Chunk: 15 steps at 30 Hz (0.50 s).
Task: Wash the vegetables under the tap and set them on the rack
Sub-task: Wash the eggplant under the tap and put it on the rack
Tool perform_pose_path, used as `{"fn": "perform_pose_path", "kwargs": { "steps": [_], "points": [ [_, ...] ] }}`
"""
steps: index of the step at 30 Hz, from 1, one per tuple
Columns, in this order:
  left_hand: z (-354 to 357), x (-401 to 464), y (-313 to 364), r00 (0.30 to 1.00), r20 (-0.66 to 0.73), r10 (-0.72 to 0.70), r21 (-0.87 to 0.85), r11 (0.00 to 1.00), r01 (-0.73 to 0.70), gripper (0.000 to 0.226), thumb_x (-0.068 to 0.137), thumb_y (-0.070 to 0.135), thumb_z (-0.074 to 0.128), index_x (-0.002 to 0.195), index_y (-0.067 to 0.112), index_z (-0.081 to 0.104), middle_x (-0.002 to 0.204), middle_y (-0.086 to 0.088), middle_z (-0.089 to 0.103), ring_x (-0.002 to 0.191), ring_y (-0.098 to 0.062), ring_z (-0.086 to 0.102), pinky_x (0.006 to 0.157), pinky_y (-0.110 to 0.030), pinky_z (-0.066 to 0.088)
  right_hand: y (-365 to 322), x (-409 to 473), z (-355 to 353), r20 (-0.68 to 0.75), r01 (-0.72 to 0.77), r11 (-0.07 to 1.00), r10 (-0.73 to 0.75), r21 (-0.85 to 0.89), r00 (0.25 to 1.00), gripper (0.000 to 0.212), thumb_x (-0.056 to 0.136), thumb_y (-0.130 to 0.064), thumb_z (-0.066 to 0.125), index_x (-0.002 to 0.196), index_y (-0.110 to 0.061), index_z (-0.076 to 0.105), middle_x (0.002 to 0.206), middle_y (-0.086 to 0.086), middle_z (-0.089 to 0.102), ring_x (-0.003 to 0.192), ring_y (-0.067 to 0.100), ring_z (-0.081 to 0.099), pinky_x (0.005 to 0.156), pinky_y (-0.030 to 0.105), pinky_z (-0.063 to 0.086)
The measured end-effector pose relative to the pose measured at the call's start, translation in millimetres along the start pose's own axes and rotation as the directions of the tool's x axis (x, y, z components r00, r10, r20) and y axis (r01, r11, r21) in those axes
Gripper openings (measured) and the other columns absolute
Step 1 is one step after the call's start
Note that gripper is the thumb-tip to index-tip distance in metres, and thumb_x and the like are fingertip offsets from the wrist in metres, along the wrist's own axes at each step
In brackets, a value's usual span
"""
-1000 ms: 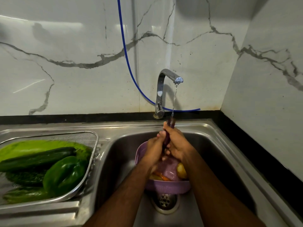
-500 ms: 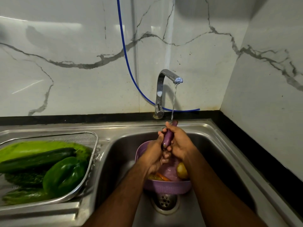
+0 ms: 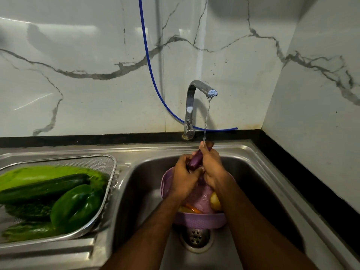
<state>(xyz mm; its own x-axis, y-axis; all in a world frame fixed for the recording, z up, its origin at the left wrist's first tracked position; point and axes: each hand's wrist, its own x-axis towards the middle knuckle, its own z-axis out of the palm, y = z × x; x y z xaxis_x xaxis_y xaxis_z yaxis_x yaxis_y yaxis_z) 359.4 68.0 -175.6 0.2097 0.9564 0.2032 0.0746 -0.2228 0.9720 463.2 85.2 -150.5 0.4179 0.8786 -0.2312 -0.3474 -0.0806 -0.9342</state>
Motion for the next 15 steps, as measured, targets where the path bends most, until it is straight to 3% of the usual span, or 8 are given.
{"fn": "perform_pose_path", "kwargs": {
  "steps": [3, 5, 7, 10, 13, 15],
  "points": [
    [0.8, 1.1, 0.7, 0.999, -0.034, 0.015, 0.001, 1.0, -0.015, 0.023, 0.088, 0.01, 0.071, 0.11, 0.013, 0.064, 0.097, -0.002, 0.073, 0.087, -0.013, 0.069, 0.079, -0.026, 0.057, -3.0, -1.2, -3.5, -0.017, -0.025, 0.999, 0.025, 0.034, 1.0, 0.029, 0.103, -0.044, 0.056, 0.11, -0.017, 0.062, 0.1, 0.01, 0.074, 0.093, 0.024, 0.073, 0.092, 0.044, 0.06],
    [1.6, -0.9, 4.1, 1.0, -0.001, -0.02, -0.041, 0.999, 0.02, 0.013, 0.095, 0.016, 0.064, 0.104, 0.008, 0.067, 0.082, -0.006, 0.074, 0.067, -0.014, 0.067, 0.062, -0.025, 0.055, -4.5, -1.1, -7.1, 0.024, -0.055, 0.982, 0.052, 0.179, 0.998, 0.029, 0.102, -0.039, 0.061, 0.114, -0.012, 0.063, 0.09, 0.008, 0.073, 0.084, 0.023, 0.073, 0.085, 0.043, 0.062],
    [5.5, -4.0, 5.6, 0.997, 0.047, -0.062, -0.067, 0.996, 0.065, 0.032, 0.101, 0.028, 0.055, 0.091, 0.0, 0.067, 0.065, -0.008, 0.066, 0.051, -0.014, 0.058, 0.049, -0.023, 0.046, -6.7, -2.7, -12.9, 0.088, -0.103, 0.964, 0.083, 0.247, 0.993, 0.024, 0.101, -0.033, 0.063, 0.113, -0.012, 0.064, 0.088, 0.006, 0.075, 0.079, 0.021, 0.075, 0.073, 0.04, 0.06],
    [10.6, -5.0, 10.1, 0.971, 0.11, -0.214, -0.129, 0.965, 0.228, 0.058, 0.104, 0.052, 0.035, 0.077, 0.008, 0.063, 0.055, -0.004, 0.054, 0.043, -0.013, 0.048, 0.042, -0.022, 0.034, -7.3, -7.4, -23.0, 0.246, -0.155, 0.975, 0.112, 0.162, 0.963, 0.026, 0.097, -0.022, 0.066, 0.117, -0.007, 0.062, 0.099, 0.013, 0.071, 0.066, 0.021, 0.067, 0.048, 0.032, 0.053],
    [11.1, -1.6, 16.2, 0.886, 0.252, -0.389, -0.339, 0.822, 0.457, 0.064, 0.099, 0.067, 0.026, 0.068, 0.018, 0.054, 0.054, 0.002, 0.039, 0.043, -0.011, 0.035, 0.041, -0.02, 0.023, -4.4, -6.2, -29.7, 0.377, -0.112, 0.99, 0.072, 0.087, 0.923, 0.05, 0.083, -0.017, 0.075, 0.128, -0.004, 0.057, 0.088, 0.013, 0.064, 0.057, 0.018, 0.048, 0.044, 0.028, 0.045],
    [10.7, -0.6, 17.7, 0.853, 0.301, -0.426, -0.422, 0.742, 0.52, 0.063, 0.098, 0.069, 0.027, 0.066, 0.02, 0.052, 0.056, 0.003, 0.035, 0.045, -0.01, 0.034, 0.041, -0.021, 0.021, -4.4, -7.6, -29.4, 0.415, -0.081, 0.997, 0.069, 0.012, 0.907, 0.049, 0.085, -0.014, 0.073, 0.13, -0.005, 0.057, 0.079, 0.011, 0.059, 0.052, 0.016, 0.043, 0.042, 0.028, 0.037]
  ]
}}
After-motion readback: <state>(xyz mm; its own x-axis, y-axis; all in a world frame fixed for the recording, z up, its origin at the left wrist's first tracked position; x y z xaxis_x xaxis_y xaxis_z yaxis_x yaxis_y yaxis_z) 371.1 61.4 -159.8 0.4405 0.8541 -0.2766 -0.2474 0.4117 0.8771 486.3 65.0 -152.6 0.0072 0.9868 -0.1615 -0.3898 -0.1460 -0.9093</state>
